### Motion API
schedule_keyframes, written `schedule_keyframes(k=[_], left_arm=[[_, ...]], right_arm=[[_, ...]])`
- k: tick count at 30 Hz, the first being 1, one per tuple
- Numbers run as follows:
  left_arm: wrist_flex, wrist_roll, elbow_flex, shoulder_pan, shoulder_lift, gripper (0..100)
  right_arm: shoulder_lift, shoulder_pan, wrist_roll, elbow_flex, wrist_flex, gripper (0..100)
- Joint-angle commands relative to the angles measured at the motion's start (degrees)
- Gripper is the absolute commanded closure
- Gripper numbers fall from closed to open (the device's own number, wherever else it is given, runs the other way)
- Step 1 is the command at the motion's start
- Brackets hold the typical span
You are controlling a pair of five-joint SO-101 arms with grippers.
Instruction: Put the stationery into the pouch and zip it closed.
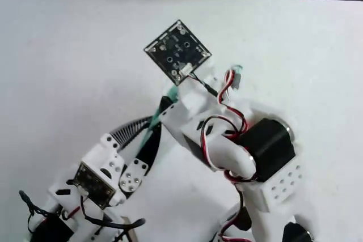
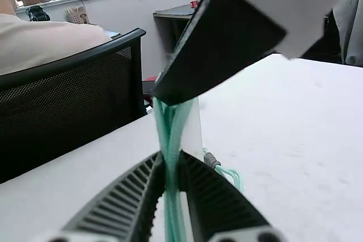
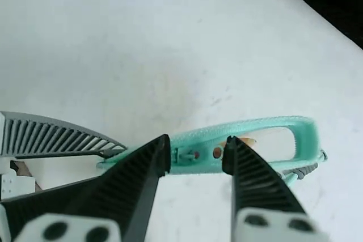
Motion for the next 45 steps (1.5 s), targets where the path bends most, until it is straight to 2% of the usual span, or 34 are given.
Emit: schedule_keyframes(k=[1,8,14,21,24,27,32,36,45], left_arm=[[0.2,-0.2,2.6,-0.8,0.6,98],[-2.0,-0.5,2.5,-0.8,0.6,96],[-4.2,0.3,2.5,-0.9,0.5,79],[-8.0,3.6,2.5,-4.8,0.5,79],[-7.8,3.3,1.7,-5.8,0.5,83],[-7.6,3.2,0.2,-5.8,0.5,98],[-5.2,3.2,0.0,-5.2,0.5,98],[-5.2,3.2,0.0,-5.2,0.5,98],[-5.2,3.2,0.3,-5.2,0.5,98]], right_arm=[[-2.0,0.1,-0.1,2.9,0.6,83.6],[-4.5,0.0,3.1,7.7,0.4,83.6],[0.5,-1.6,3.0,7.6,0.4,83.6],[1.8,-6.1,3.0,7.8,0.4,83.6],[1.9,-6.0,3.0,7.9,0.3,83.6],[2.0,-5.8,3.4,7.9,0.3,83.6],[2.0,0.6,3.7,9.0,-1.9,83.6],[2.0,4.6,8.7,14.3,-7.2,83.6],[1.9,12.6,9.7,14.9,-13.1,83.6]])
